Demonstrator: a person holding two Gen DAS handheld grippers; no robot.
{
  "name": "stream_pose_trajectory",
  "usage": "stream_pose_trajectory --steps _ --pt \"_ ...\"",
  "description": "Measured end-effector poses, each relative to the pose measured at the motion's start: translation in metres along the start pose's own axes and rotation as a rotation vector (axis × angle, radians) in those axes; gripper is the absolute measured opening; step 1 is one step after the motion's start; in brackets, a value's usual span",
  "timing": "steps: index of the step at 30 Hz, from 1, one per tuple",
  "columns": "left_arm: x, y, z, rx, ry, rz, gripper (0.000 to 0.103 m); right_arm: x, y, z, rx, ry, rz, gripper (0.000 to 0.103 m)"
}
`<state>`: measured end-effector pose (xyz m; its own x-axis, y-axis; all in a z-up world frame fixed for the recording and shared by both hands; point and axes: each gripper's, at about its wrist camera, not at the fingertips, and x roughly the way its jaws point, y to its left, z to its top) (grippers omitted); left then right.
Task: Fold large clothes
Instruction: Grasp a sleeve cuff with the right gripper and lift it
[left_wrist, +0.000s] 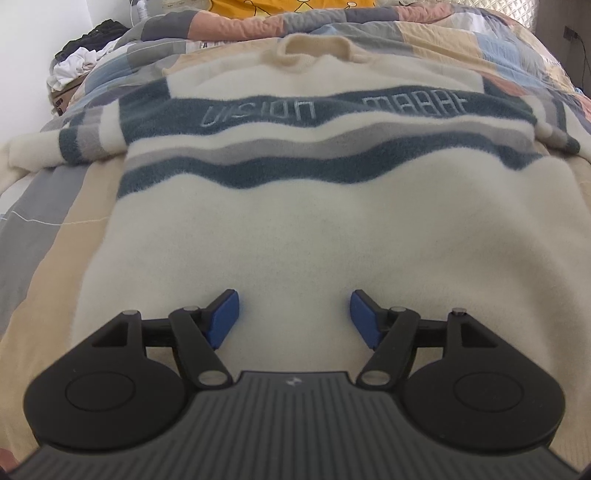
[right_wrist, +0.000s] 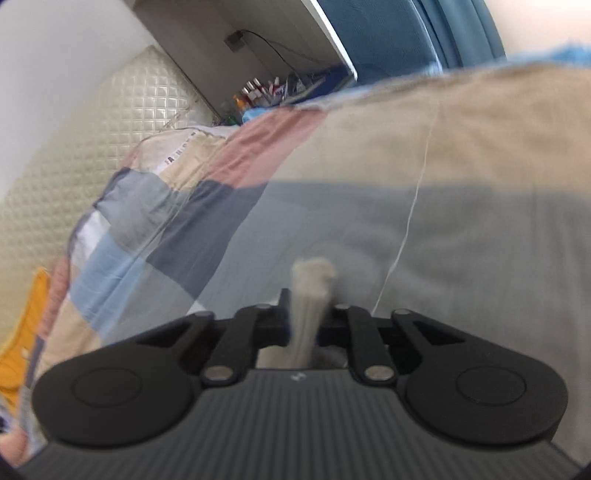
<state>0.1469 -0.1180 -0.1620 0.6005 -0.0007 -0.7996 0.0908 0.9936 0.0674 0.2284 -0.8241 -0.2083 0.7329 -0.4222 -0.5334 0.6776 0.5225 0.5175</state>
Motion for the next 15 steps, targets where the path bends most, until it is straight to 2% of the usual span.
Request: stream_pose_trajectory --steps 7,12,15 --pt "-0.002 0.003 0.002 0.021 0.001 -0.020 0.073 -0.033 0.038 0.038 -0.113 -0.070 0.031 0.011" --pt "-0.005 0.013 0.005 -0.011 0.009 -0.049 0.073 -0.075 0.090 0.054 -0.210 -0.131 0.098 0.011" --pt "-0.011 0.022 0.007 -0.038 0.005 -0.071 0.073 -0.108 0.134 0.056 -0.289 -0.170 0.175 0.011"
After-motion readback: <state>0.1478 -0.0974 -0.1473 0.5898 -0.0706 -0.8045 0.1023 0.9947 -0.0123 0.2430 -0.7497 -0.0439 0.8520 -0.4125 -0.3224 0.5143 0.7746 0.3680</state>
